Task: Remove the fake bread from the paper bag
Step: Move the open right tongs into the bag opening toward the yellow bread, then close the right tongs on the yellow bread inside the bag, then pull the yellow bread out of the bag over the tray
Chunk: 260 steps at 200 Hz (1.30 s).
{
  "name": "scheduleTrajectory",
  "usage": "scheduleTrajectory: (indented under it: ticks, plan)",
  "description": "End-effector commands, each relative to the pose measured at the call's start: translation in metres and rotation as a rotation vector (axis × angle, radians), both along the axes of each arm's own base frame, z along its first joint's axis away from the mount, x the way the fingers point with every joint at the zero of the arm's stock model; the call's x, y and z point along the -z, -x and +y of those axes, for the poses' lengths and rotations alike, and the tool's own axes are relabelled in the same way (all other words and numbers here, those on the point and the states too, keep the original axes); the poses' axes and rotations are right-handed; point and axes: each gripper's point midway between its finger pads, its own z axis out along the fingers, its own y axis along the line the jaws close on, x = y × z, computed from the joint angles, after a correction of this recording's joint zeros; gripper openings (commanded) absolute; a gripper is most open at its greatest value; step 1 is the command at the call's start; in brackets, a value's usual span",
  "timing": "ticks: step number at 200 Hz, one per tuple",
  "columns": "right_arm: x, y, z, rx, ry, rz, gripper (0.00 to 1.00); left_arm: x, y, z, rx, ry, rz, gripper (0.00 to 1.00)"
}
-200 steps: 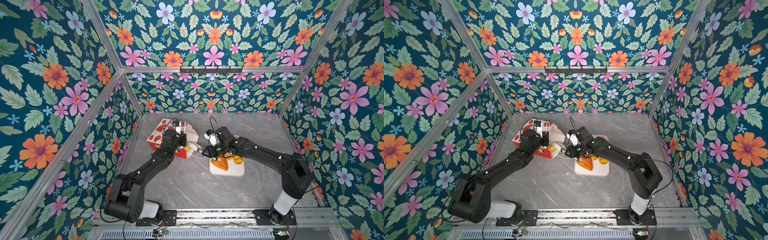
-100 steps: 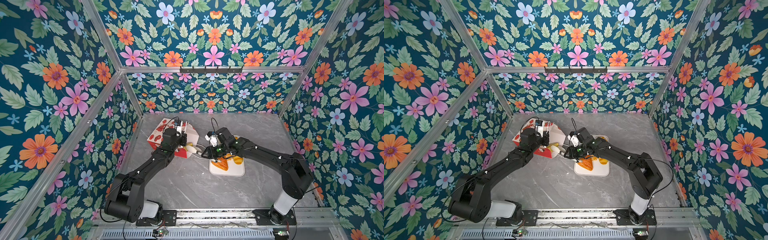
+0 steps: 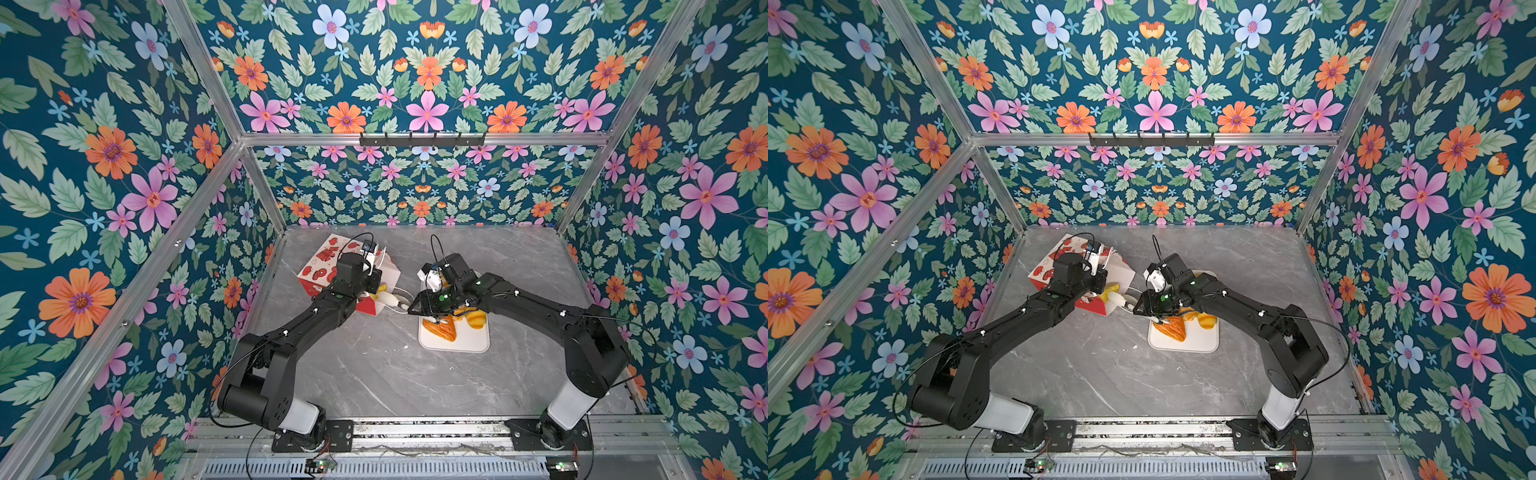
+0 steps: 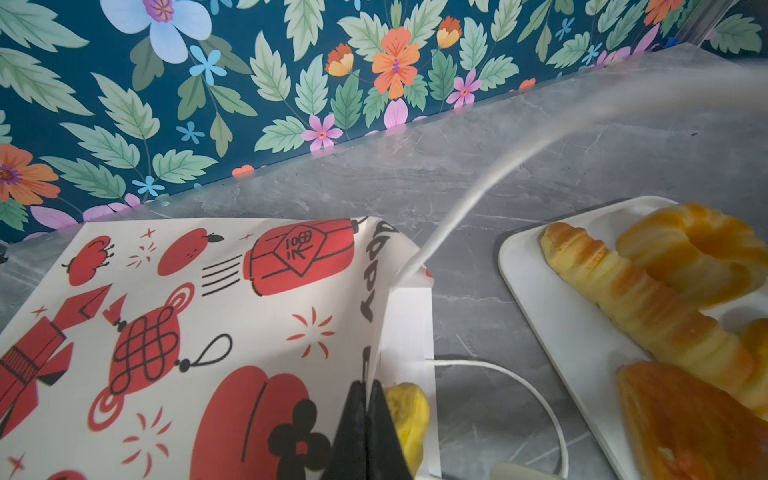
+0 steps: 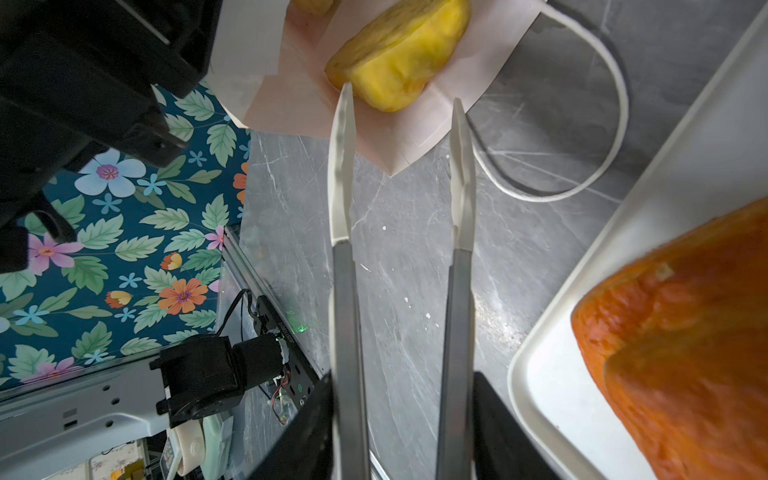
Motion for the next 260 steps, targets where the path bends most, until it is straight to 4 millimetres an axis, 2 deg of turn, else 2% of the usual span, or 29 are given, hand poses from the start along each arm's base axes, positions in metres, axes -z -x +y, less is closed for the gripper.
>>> scheduleTrajectory:
  ticks: [1,130,189,202,224,260]
  plan:
    - [-0.001,0.000,0.008,-0.001,-0.042,0.034,0.49,-0.001,0.001,-0.004,0.031,-0.025,-0.018,0.00]
    - [0.007,-0.023,0.028,0.028,-0.085,0.062,0.50,-0.002,0.011,-0.014,0.083,-0.005,-0.049,0.00]
    - [0.019,-0.033,0.038,0.024,-0.088,0.080,0.49,-0.003,0.013,-0.015,0.088,0.008,-0.056,0.00]
    - [0.022,-0.034,0.040,0.022,-0.083,0.084,0.47,-0.003,0.013,-0.015,0.086,0.010,-0.055,0.00]
    - [0.024,-0.036,0.036,0.033,-0.068,0.073,0.36,-0.003,0.013,-0.015,0.084,0.011,-0.056,0.00]
    - [0.024,-0.035,0.026,0.044,-0.031,0.031,0.28,-0.003,0.010,-0.010,0.051,0.011,-0.056,0.00]
